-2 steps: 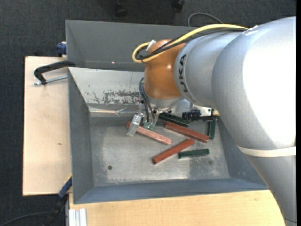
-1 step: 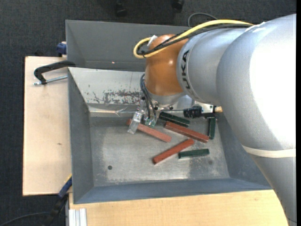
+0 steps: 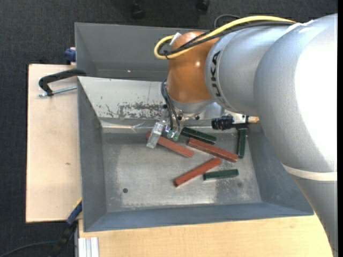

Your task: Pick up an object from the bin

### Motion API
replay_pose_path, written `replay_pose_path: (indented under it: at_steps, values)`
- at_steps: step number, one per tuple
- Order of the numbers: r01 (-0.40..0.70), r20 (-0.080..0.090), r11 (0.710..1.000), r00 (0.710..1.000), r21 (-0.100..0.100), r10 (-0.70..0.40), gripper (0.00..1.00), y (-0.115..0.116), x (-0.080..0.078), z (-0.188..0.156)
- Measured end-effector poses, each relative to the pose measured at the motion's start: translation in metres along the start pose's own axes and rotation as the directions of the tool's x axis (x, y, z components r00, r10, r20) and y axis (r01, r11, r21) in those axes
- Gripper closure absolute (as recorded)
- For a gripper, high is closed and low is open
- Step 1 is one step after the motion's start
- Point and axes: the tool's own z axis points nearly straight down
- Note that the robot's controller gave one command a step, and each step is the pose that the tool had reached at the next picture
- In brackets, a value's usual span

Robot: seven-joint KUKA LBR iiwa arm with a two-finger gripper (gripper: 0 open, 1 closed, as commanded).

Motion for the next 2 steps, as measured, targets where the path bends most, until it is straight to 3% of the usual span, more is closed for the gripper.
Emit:
replay_pose_path:
  at_steps: [1,2]
  values:
    - [0.002,0.003,1.0,1.0,-0.002,-0.002,1.0,0.002,-0.002,-0.051]
    - [0.003,0.001,1.0,1.0,-0.001,-0.003,1.0,0.003,-0.003,-0.073]
